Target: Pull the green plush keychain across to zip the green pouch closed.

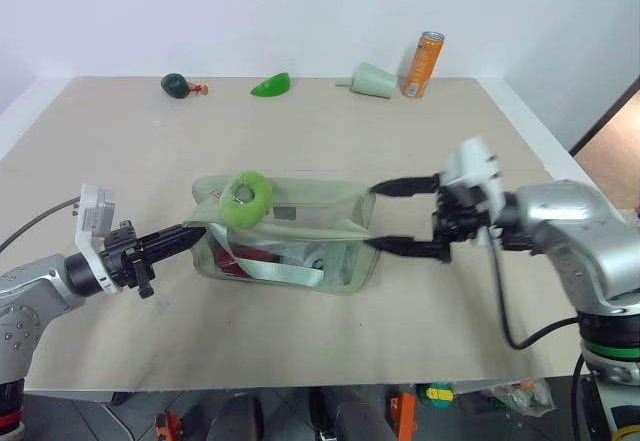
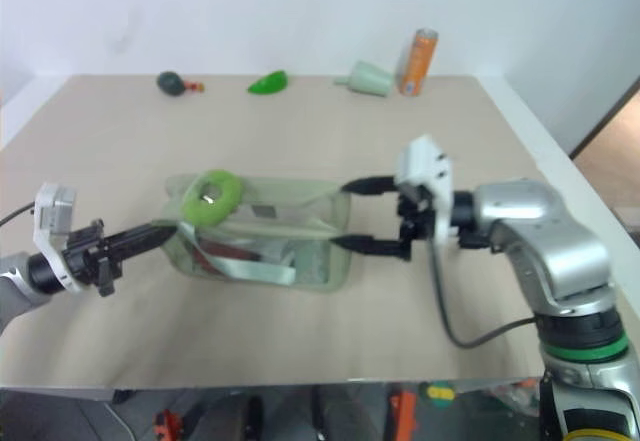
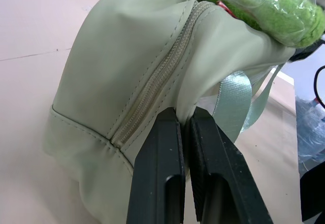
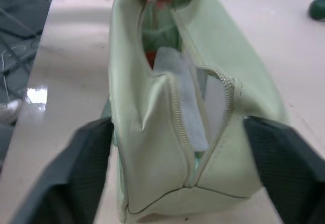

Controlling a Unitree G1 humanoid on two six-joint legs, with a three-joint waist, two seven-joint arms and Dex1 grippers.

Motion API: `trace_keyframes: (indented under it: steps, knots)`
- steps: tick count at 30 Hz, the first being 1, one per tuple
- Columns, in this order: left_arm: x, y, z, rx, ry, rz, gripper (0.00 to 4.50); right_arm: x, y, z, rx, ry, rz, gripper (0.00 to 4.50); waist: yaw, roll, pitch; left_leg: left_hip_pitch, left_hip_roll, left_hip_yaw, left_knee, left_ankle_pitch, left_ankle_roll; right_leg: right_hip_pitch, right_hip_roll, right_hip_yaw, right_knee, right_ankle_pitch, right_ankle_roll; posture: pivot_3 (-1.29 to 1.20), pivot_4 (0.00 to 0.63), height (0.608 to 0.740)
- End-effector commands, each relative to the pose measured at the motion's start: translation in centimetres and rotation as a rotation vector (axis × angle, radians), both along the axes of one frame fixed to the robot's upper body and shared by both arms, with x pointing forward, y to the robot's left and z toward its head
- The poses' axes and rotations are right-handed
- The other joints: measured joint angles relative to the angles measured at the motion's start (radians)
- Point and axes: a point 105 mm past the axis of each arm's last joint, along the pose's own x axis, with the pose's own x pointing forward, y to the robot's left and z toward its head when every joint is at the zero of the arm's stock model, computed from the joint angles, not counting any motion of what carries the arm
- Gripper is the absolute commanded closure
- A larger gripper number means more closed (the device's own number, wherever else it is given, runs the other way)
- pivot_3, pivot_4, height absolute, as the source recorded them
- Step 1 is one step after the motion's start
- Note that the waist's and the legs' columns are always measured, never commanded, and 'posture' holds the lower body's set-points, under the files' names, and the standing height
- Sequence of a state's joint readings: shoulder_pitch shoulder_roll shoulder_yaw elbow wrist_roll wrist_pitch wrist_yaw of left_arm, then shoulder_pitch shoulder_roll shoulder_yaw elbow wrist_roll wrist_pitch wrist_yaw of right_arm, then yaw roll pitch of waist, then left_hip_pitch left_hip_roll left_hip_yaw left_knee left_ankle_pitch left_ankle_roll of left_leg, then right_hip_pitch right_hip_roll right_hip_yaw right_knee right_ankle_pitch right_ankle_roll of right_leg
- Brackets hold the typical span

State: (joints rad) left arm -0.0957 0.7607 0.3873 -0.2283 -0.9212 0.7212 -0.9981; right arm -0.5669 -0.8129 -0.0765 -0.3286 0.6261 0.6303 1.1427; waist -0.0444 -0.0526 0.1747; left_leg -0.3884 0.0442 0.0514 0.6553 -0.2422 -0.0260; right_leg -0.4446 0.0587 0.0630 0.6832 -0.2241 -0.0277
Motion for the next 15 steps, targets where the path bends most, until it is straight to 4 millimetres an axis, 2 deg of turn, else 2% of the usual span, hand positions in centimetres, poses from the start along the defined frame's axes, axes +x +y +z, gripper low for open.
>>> trace_keyframes:
  steps: [1,4,6,8,10,13,15]
  knots:
    - [-0.3,-0.8,-1.2,0.024,0.045,-0.025,4.5,-0.9,-0.9,5.0,0.108,-0.139,0.026,0.38,-0.001,0.0,0.0,0.001,0.0,0.0,0.0,0.0,0.0,0.001,0.0,0.0,0.0,0.0,0.0,0.0,0.15,0.74]
    - [-0.2,-0.8,-1.2,0.021,0.044,-0.027,4.5,-0.1,-0.1,6.6,0.164,-0.207,0.021,0.38,-0.002,0.0,-0.001,0.004,0.001,0.0,0.0,0.0,0.001,0.003,0.001,0.0,-0.001,0.0,0.0,0.0,0.15,0.74]
    - [-0.2,-0.8,-1.2,0.023,0.044,-0.029,4.5,0.6,1.5,6.7,0.143,-0.281,0.02,0.38,-0.003,0.0,-0.001,0.005,0.001,0.0,0.0,0.0,0.001,0.004,0.002,0.0,-0.001,0.0,0.0,0.0,0.15,0.74]
    - [-0.2,-0.9,-1.2,0.023,0.043,-0.032,4.5,2.1,3.3,6.2,0.057,-0.383,-0.005,0.38,-0.003,0.002,-0.001,0.005,0.002,0.0,0.0,0.0,0.001,0.003,0.002,0.0,-0.001,0.001,0.001,0.0,0.15,0.74]
    - [-0.2,-0.9,-1.2,0.022,0.043,-0.033,4.5,3.0,4.3,5.7,-0.006,-0.453,-0.008,0.38,0.001,0.002,-0.001,0.005,0.002,0.0,0.0,0.001,0.002,0.003,0.002,0.0,-0.001,0.001,0.001,0.0,0.15,0.74]
    - [-0.2,-0.8,-1.1,0.025,0.04,-0.033,4.5,3.1,6.7,5.1,-0.12,-0.609,0.088,0.38,0.003,0.002,-0.001,0.002,0.001,0.0,-0.001,0.0,0.002,0.002,0.0,-0.001,-0.001,0.0,0.001,0.0,0.15,0.74]
    - [-0.2,-0.8,-0.9,0.025,0.036,-0.029,4.5,2.7,7.6,4.8,-0.168,-0.677,0.158,0.38,0.002,0.002,-0.001,0.002,0.0,0.001,-0.001,-0.001,0.003,0.002,0.0,0.001,-0.002,-0.001,0.0,0.0,0.15,0.74]
